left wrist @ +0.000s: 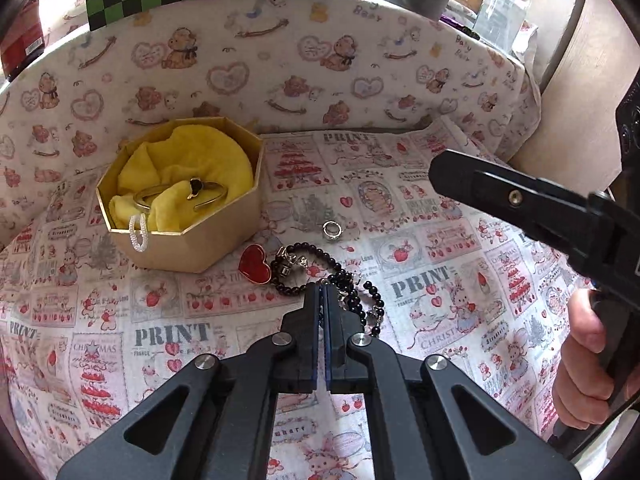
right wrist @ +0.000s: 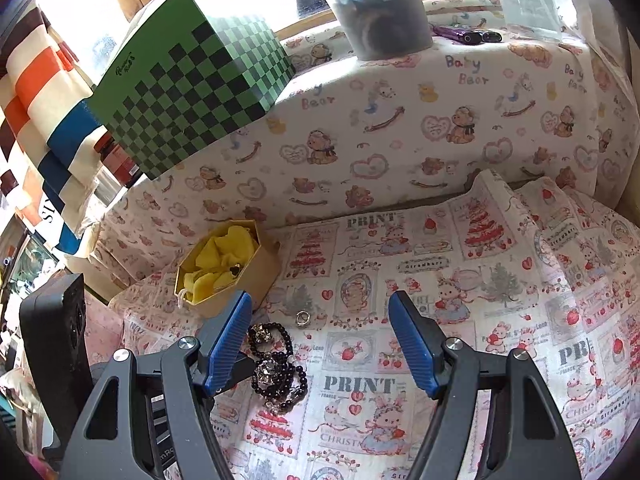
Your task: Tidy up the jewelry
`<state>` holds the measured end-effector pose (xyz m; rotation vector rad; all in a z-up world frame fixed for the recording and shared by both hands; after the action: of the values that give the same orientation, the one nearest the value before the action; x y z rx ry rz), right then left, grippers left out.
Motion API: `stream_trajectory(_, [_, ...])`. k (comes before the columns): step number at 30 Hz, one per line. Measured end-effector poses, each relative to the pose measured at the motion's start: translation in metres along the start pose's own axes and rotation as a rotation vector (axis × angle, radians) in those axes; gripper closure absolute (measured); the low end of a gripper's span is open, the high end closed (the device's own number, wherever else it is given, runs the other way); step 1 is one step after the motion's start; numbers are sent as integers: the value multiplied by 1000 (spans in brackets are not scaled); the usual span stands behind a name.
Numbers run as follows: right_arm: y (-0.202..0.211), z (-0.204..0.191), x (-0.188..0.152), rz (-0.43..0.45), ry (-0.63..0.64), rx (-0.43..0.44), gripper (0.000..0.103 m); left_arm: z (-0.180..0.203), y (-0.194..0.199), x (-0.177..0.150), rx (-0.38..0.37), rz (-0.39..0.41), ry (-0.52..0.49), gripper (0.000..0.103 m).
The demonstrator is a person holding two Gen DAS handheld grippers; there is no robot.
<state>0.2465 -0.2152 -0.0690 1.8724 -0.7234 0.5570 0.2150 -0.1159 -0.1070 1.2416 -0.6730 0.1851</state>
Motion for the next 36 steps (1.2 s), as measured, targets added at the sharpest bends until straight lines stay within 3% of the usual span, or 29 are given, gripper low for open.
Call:
stream_trajectory(5, [0, -2, -1, -1, 8, 0, 29, 0, -6, 0, -31, -13, 22, 103])
stream_trajectory(12, [-2, 0, -2, -13, 4, 0, 29, 8, -10, 2, -57, -17, 13, 95])
stream_trajectory(20, [-1, -1, -3, -17, 3, 4, 29, 6, -15, 3, -30, -27, 23, 95])
stream_trajectory(23, [-1, -1, -3, -19, -1, 5, 29, 5, -13, 3, -25, -15, 16, 101])
stream_trajectory(27, [0, -1, -3, -23, -3, 13, 29, 8, 5, 10, -36, 50, 9, 101])
stream_trajectory(31, [0, -9, -7, -76, -83, 164, 29, 17, 44, 23, -153, 165, 12, 101])
stream_trajectory(32, [0, -5, -7, -72, -90, 137, 29, 9, 47, 28, -73, 202, -6, 101])
stream_trajectory(33, [1, 0, -5, -46, -72, 73, 29, -8, 44, 31, 69, 214, -15, 101])
stream_trajectory(34, [4, 5, -1, -8, -44, 6, 29, -20, 37, 31, 105, 193, 9, 101])
stream_trajectory(36, [4, 5, 0, -14, -59, 36, 29, -20, 31, 22, -27, 136, 61, 101])
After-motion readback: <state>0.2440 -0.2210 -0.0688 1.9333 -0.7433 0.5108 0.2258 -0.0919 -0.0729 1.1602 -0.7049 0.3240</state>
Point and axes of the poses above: each gripper's, at about its wrist camera, not at the fingertips, and y roughly against the way its jaws point, z to its right, x to its top, the point moved 10 cm from there along -y, roughly the way its jaws point, and after that the axes turned 3 degrees about z, right-handed, at the moved point
